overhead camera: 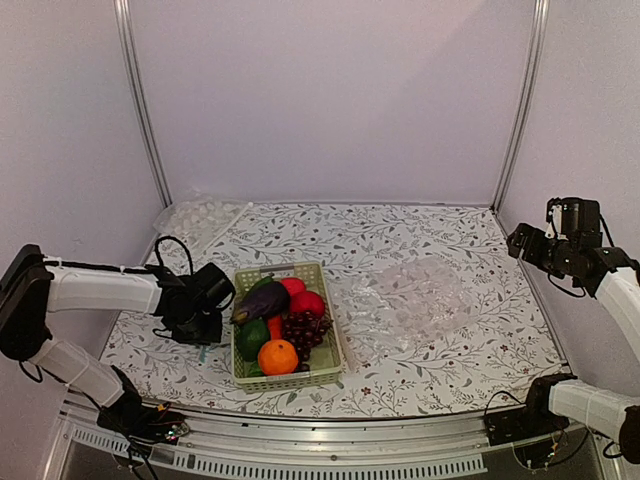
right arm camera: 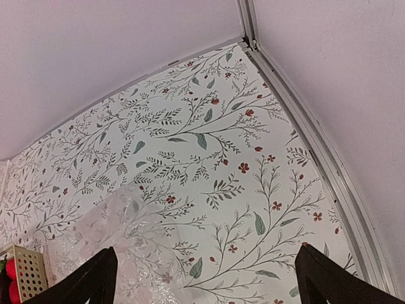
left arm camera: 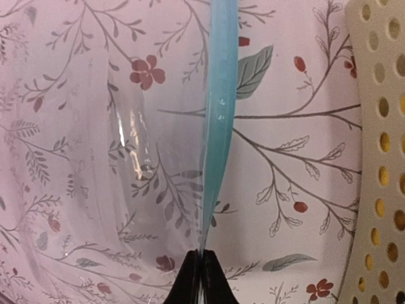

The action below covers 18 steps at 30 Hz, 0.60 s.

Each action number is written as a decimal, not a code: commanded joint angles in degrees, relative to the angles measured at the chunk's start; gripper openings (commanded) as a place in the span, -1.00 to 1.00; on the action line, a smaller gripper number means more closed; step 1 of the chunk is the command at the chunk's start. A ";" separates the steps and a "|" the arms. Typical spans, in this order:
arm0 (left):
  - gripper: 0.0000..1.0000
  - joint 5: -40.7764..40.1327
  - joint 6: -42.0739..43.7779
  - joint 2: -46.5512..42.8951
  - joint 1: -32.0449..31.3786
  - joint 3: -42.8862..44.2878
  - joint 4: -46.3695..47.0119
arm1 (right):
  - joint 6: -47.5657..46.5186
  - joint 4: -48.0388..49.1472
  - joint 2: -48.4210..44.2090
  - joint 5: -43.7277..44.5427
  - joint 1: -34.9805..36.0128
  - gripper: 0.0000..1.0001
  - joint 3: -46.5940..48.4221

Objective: Place the food in the zip-top bag and seal the zipper
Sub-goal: Pick up the zipper food storage bag at the corner of the board.

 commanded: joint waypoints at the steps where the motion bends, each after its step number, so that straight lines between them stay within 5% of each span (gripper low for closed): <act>1: -0.93 -2.32 -0.28 -5.82 0.21 1.33 -4.41 | -0.52 -1.39 -0.62 -1.35 0.29 0.97 2.36; 13: -1.00 1.42 2.75 -24.67 5.79 0.53 -6.94 | -1.43 -4.07 -0.33 -10.89 0.34 0.97 5.45; 18: -1.00 6.36 5.25 -31.35 5.82 2.98 -4.88 | -0.36 -6.43 0.44 -15.42 5.61 0.98 9.26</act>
